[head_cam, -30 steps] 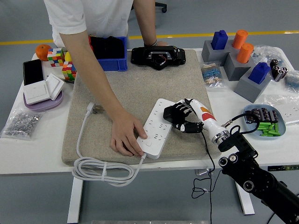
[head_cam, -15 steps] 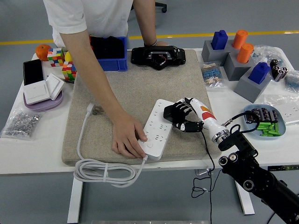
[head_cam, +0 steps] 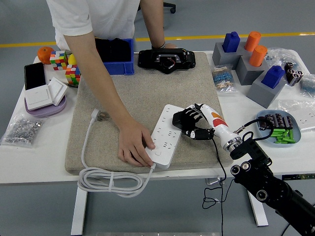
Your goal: Press the white button,pick up the black plug,place it near the board,insert it into the board
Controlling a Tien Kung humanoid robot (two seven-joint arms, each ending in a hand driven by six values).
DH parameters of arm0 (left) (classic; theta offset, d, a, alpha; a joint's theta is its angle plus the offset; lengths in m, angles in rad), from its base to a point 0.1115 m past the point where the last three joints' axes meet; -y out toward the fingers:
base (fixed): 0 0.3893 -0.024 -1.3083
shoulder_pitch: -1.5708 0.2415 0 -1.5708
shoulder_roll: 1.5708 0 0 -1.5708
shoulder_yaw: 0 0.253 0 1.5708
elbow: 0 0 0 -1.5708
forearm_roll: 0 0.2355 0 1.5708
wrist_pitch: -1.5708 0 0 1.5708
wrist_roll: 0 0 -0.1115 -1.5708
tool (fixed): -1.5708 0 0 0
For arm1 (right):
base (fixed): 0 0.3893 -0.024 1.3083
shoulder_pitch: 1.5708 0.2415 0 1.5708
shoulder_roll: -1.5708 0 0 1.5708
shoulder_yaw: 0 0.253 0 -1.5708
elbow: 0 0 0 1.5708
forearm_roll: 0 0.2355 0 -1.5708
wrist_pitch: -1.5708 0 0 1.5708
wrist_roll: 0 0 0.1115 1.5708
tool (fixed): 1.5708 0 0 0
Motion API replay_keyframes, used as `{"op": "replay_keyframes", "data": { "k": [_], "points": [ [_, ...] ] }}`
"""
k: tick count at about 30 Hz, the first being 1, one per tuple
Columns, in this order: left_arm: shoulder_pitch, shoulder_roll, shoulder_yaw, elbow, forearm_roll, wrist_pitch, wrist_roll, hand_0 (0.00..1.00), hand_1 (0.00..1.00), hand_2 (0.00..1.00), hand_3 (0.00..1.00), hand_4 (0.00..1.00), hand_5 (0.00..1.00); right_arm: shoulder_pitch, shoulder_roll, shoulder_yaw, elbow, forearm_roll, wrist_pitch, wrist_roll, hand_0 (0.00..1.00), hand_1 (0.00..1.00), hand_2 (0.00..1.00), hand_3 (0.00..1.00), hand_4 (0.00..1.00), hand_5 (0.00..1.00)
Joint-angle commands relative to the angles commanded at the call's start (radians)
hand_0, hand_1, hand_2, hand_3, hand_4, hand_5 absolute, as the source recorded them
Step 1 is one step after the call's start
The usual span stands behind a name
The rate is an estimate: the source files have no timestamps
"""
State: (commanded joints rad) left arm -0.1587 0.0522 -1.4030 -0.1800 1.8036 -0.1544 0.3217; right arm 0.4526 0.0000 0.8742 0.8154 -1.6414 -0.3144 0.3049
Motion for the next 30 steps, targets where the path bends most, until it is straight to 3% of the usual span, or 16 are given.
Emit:
{"op": "replay_keyframes", "data": {
  "k": [19,20,25,26,30],
  "points": [
    [0.003,0.000,0.004,0.000,-0.002,-0.002,0.000,0.690,0.637,0.613,0.637,0.554,0.185,-0.005,0.000,-0.013,-0.002,0.013,0.008,0.002,0.466,0.464,0.510,0.584,0.803,0.002],
    [0.003,0.000,0.003,0.000,0.000,-0.002,0.000,0.690,0.637,0.614,0.637,0.554,0.185,-0.004,0.000,-0.013,-0.002,0.015,0.008,0.003,0.511,0.540,0.560,0.604,0.836,0.002],
    [0.003,0.000,-0.002,0.000,0.005,-0.002,0.000,0.690,0.637,0.614,0.637,0.554,0.185,-0.003,0.000,-0.011,-0.001,0.021,0.009,0.006,0.511,0.540,0.560,0.604,0.836,0.002],
    [0.003,0.000,-0.003,0.000,0.006,-0.002,0.000,0.690,0.637,0.614,0.637,0.554,0.184,-0.003,0.000,-0.011,-0.002,0.021,0.009,0.007,0.558,0.602,0.586,0.614,0.924,0.002],
    [0.003,-0.001,-0.002,0.000,0.004,-0.002,0.000,0.690,0.637,0.614,0.637,0.554,0.184,-0.003,0.000,-0.011,-0.002,0.025,0.010,0.009,0.558,0.602,0.586,0.614,0.924,0.002]
  ]
}}
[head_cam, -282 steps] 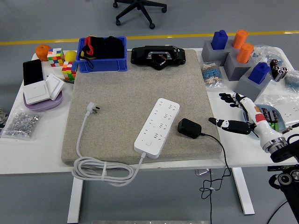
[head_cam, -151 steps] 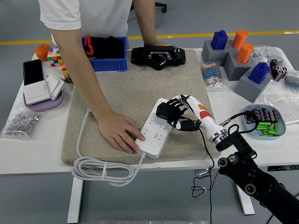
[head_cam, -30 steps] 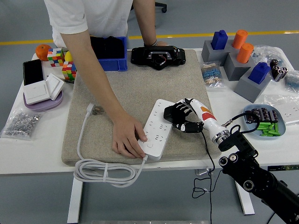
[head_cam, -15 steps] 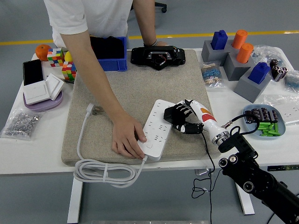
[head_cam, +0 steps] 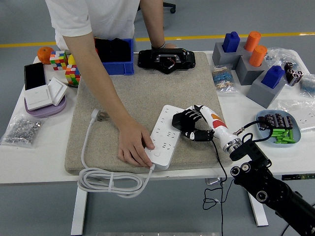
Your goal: Press the white button,pick up the black plug,place it near the board,insert it into the board
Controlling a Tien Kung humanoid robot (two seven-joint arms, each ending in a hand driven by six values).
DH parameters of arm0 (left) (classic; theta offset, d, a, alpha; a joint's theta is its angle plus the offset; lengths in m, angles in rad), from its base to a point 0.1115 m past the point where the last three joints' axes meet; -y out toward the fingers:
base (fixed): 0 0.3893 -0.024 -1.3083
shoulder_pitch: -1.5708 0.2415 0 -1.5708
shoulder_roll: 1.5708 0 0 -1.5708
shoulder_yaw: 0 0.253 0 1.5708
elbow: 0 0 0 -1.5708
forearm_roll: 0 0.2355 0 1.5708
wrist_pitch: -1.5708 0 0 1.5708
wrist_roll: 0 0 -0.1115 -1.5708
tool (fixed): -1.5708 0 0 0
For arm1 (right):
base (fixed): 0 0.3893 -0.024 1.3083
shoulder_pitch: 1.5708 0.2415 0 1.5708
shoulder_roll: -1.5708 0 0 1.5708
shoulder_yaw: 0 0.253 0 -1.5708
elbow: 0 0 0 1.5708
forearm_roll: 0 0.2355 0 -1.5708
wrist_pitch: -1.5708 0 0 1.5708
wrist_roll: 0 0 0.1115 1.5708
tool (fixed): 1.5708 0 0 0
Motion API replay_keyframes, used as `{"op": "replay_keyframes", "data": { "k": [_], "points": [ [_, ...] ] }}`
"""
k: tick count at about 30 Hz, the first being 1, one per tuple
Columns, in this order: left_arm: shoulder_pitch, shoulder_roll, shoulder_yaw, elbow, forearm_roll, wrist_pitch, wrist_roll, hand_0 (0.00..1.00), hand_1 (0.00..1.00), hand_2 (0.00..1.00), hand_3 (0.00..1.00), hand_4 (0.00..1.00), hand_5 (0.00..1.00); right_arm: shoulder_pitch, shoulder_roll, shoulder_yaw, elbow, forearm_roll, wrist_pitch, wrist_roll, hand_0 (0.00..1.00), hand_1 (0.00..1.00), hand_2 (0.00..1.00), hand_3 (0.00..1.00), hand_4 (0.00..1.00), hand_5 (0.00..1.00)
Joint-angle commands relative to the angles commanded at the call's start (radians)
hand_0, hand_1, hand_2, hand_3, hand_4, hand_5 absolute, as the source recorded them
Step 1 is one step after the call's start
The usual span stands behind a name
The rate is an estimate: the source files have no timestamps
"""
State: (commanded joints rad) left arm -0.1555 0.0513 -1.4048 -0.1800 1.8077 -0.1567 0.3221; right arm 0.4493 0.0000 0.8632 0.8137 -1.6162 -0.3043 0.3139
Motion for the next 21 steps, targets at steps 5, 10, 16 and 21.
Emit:
{"op": "replay_keyframes", "data": {
  "k": [5,10,16,21],
  "points": [
    [0.000,-0.002,0.000,0.000,0.000,0.000,0.000,0.690,0.638,0.613,0.637,0.554,0.185,-0.001,0.000,0.001,0.000,0.001,0.004,0.000,0.604,0.663,0.638,0.634,0.975,0.042],
    [0.001,-0.003,0.000,0.000,-0.002,0.000,0.000,0.690,0.638,0.612,0.637,0.554,0.184,-0.001,0.000,0.001,0.000,0.001,0.007,0.000,0.656,0.690,0.667,0.645,0.987,0.055],
    [-0.001,-0.003,-0.002,0.000,0.000,0.000,0.000,0.690,0.638,0.613,0.638,0.554,0.184,0.001,0.000,0.001,0.000,0.004,0.008,0.002,0.679,0.710,0.676,0.660,0.998,0.070],
    [-0.001,-0.003,-0.002,0.000,0.001,0.000,0.001,0.690,0.638,0.613,0.638,0.554,0.183,0.001,0.000,0.004,0.004,0.006,0.008,0.002,0.686,0.717,0.687,0.669,0.998,0.075]
  ]
}}
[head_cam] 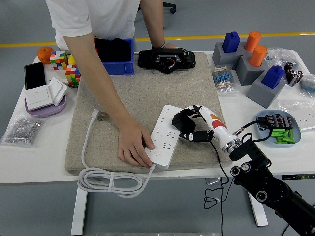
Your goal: Press the white button,pick up the black plug,place it near the board,insert it into the board
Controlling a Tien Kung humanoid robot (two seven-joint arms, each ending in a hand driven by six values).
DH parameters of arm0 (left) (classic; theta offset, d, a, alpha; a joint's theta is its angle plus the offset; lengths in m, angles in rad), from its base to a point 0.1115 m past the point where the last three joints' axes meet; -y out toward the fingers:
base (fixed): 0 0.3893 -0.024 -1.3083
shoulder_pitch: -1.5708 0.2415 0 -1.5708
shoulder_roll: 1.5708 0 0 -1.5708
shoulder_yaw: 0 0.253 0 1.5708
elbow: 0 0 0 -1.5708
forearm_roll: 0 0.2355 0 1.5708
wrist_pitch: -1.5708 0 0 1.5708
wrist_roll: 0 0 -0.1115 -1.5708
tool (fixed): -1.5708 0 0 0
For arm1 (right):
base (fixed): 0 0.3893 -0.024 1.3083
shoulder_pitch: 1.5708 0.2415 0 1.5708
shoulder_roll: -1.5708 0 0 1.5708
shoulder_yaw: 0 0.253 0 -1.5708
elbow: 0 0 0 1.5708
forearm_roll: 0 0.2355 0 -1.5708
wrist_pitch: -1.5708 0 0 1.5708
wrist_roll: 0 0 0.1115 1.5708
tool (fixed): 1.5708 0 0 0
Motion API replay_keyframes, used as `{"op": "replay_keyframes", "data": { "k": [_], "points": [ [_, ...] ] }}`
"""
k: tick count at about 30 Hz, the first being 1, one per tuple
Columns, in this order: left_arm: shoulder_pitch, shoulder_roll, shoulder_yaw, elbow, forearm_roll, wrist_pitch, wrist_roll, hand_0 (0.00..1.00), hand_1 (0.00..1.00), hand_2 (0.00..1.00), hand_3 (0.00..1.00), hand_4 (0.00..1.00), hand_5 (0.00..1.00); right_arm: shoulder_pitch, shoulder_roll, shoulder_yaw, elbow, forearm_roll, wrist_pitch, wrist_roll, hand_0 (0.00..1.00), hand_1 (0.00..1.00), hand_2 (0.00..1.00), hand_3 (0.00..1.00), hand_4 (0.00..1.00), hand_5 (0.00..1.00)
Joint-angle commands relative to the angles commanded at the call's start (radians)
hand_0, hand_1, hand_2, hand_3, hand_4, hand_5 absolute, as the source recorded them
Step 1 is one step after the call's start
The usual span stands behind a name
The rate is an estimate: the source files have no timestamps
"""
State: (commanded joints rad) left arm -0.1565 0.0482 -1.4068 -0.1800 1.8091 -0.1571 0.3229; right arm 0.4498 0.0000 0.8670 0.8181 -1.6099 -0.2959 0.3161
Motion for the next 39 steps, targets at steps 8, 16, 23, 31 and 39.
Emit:
{"op": "replay_keyframes", "data": {
  "k": [8,16,23,31,39],
  "points": [
    [0.002,-0.002,-0.001,0.000,0.001,0.000,0.001,0.690,0.638,0.613,0.638,0.554,0.183,-0.005,0.000,0.005,0.033,0.002,0.007,-0.005,0.699,0.726,0.693,0.677,0.998,0.086],
    [0.002,-0.003,0.003,0.000,-0.009,0.001,0.000,0.690,0.638,0.613,0.638,0.554,0.184,-0.028,0.000,0.017,0.112,0.009,0.033,-0.017,0.741,0.755,0.716,0.720,0.998,0.104],
    [0.003,-0.003,-0.007,0.000,-0.001,0.004,0.001,0.691,0.638,0.613,0.638,0.556,0.183,-0.076,-0.016,0.064,0.216,0.000,0.049,-0.019,0.876,0.855,0.803,0.782,0.998,0.361],
    [0.001,-0.005,-0.003,0.000,-0.010,0.006,0.000,0.691,0.637,0.613,0.638,0.557,0.184,-0.158,-0.050,0.115,0.302,-0.011,0.048,-0.018,0.885,0.851,0.803,0.778,0.998,0.369],
    [0.001,-0.007,0.001,0.000,-0.016,0.008,-0.001,0.692,0.637,0.613,0.638,0.557,0.184,-0.208,-0.082,0.103,0.331,-0.006,0.051,-0.020,0.888,0.853,0.798,0.771,0.998,0.370]
  ]
}}
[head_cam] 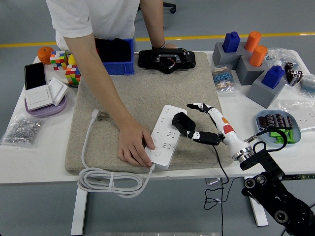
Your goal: Press the white button,pick up the black plug,place it near the board,insert it into the board
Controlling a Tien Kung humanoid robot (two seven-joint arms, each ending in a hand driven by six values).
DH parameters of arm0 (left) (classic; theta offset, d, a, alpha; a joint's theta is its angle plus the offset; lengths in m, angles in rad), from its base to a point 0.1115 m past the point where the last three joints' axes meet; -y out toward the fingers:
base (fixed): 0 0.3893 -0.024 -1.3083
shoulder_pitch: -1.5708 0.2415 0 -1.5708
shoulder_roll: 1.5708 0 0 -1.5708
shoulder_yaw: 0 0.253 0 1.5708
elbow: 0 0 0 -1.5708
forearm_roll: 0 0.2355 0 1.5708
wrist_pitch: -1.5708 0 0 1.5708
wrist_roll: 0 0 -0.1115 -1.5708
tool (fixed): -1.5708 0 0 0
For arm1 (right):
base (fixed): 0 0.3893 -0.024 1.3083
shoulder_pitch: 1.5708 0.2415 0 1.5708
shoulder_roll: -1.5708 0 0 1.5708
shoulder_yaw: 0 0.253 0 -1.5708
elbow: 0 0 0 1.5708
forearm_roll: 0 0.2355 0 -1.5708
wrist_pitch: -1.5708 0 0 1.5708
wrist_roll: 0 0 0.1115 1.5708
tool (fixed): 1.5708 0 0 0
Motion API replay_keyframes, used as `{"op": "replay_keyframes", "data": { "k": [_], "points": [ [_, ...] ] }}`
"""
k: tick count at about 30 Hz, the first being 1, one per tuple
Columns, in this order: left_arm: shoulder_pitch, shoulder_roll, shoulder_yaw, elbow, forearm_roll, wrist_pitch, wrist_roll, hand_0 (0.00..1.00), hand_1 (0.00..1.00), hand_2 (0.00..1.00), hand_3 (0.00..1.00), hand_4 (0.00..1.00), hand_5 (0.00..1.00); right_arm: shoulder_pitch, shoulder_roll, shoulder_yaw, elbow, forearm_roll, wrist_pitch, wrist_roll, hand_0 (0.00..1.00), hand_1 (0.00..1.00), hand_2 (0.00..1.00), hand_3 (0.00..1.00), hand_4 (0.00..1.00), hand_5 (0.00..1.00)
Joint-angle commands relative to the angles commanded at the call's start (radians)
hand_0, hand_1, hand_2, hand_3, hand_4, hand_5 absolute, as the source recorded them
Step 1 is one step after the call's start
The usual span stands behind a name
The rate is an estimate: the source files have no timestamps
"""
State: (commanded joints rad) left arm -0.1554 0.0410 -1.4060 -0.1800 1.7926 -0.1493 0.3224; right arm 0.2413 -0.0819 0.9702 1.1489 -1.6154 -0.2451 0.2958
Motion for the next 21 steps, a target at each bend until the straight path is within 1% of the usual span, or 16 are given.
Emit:
{"op": "replay_keyframes", "data": {
  "k": [2,9,15,21],
  "points": [
    [0.000,0.000,0.001,0.000,-0.001,0.000,0.000,0.691,0.637,0.613,0.638,0.557,0.184,-0.006,-0.003,-0.010,0.007,0.002,0.001,0.000,0.881,0.839,0.783,0.763,0.998,0.371],
    [-0.001,0.002,-0.002,0.000,0.004,0.000,-0.001,0.691,0.637,0.612,0.638,0.556,0.184,-0.010,-0.007,-0.050,0.026,0.008,0.001,0.000,0.877,0.832,0.775,0.757,0.998,0.371],
    [-0.001,0.004,-0.002,0.000,0.008,0.000,-0.001,0.690,0.637,0.613,0.638,0.557,0.182,0.011,-0.005,-0.086,0.009,0.020,0.001,0.001,0.872,0.828,0.772,0.753,0.998,0.371],
    [-0.003,0.005,0.005,0.000,0.005,-0.001,-0.001,0.691,0.637,0.613,0.638,0.557,0.183,0.045,0.012,-0.123,-0.021,0.032,0.001,0.002,0.869,0.826,0.770,0.753,0.998,0.370]
  ]
}}
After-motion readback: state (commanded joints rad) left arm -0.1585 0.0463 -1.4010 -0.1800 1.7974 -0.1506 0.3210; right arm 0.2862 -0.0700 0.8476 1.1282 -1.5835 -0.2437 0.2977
